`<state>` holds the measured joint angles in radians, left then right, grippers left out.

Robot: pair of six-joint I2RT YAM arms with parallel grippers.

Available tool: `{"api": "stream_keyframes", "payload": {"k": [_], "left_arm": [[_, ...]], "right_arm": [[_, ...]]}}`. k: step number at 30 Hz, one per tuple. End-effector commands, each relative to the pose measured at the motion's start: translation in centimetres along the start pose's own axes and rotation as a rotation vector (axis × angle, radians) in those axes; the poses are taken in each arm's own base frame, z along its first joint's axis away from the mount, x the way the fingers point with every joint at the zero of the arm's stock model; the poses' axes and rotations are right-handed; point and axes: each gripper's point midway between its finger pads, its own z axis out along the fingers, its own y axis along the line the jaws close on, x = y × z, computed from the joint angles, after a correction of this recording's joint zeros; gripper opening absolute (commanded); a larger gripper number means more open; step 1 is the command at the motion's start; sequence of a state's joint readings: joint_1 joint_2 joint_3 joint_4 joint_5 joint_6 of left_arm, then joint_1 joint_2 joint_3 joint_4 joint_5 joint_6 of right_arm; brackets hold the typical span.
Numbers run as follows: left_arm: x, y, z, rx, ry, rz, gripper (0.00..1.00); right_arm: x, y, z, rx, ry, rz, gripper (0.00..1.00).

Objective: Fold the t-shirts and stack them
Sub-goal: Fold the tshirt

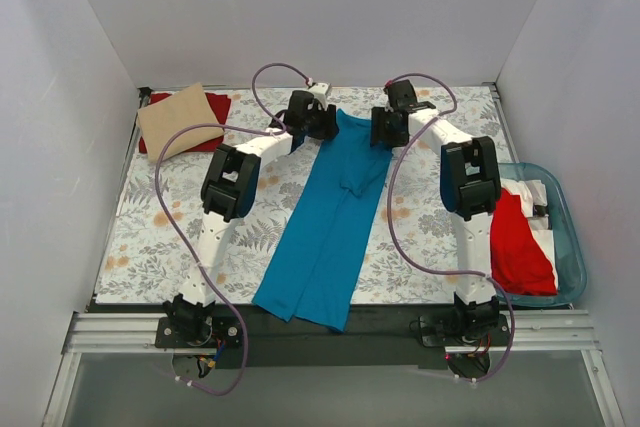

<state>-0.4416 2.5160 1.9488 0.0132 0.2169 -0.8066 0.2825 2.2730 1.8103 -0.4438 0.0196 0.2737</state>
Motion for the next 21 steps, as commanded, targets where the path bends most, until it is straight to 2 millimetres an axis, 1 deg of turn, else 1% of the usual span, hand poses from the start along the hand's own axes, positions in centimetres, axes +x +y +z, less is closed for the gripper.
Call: {"api": "stream_keyframes", "payload": {"k": [1,2,3,4,5,6,7,8,9,10,11,12,14,15,17,19,20,21], "left_arm": [[0.6,0.4,1.3,-0.023,-0.013,-0.030,0.44],[0.5,0.9,1.4,-0.053,-0.026,-0.052,0.35],[0.6,1.2,1.7,-0.067,-0.037,-0.058,0.29],[0.4,1.6,1.7,-0.085,-0.046,-0.067,0.22],[0.3,1.8,1.8,-0.103,-0.055,-0.085,0.09],[0.0,3.0,1.8,-0.171,-0.078,-0.096,0.04],[-0.1,4.1,1.6,-0.227,-0.089,-0.107,0.00],[0.0,4.8,1.4,-0.265,-0.093,-0.118,0.00],[0.0,6.5,1.0,-0.336,-0.106,-0.154,0.00],[-0.5,7.2,0.4,-0.363,-0.119,-0.173,0.00],[0.6,8.3,0.0,-0.402,-0.107,-0.198,0.00],[0.4,9.7,-0.6,-0.429,-0.121,-0.244,0.00],[0.3,11.2,-1.7,-0.465,-0.136,-0.294,0.00],[0.9,12.7,-2.4,-0.498,-0.133,-0.334,0.00],[1.0,14.0,-3.0,-0.524,-0.140,-0.367,0.00],[1.2,15.8,-3.8,-0.588,-0.148,-0.411,0.00],[1.3,16.2,-4.0,-0.601,-0.143,-0.424,0.00],[1.4,16.8,-4.1,-0.600,-0.136,-0.436,0.00]], "right_arm": [[-1.2,0.3,1.2,-0.015,-0.024,-0.037,0.70],[-1.2,0.1,1.6,-0.016,-0.021,-0.036,0.73],[-1.5,0.3,1.6,-0.018,-0.027,-0.047,0.75],[-2.5,0.4,1.4,-0.022,-0.048,-0.047,0.77],[-2.7,0.3,1.5,-0.022,-0.053,-0.047,0.82],[-3.1,0.3,1.5,-0.023,-0.062,-0.048,0.85],[-3.9,0.4,1.2,-0.026,-0.079,-0.048,0.95],[-4.4,0.2,1.0,-0.025,-0.092,-0.046,0.98],[-4.6,0.4,0.9,-0.050,-0.093,-0.042,0.98],[-5.2,0.2,0.6,-0.050,-0.106,-0.037,0.98],[-5.9,-0.3,0.2,-0.048,-0.121,-0.025,0.98],[-6.4,-0.3,-0.2,-0.061,-0.129,-0.018,0.98],[-7.2,-0.7,-0.9,-0.065,-0.146,-0.003,0.98],[-7.4,-0.7,-1.1,-0.063,-0.153,-0.002,0.98],[-7.6,-0.8,-1.7,-0.062,-0.162,-0.006,0.98],[-7.5,-0.6,-2.0,-0.071,-0.159,-0.007,0.98],[-7.5,-0.6,-2.4,-0.070,-0.163,-0.007,0.98],[-7.0,-0.6,-2.2,-0.072,-0.148,-0.003,0.98]]}}
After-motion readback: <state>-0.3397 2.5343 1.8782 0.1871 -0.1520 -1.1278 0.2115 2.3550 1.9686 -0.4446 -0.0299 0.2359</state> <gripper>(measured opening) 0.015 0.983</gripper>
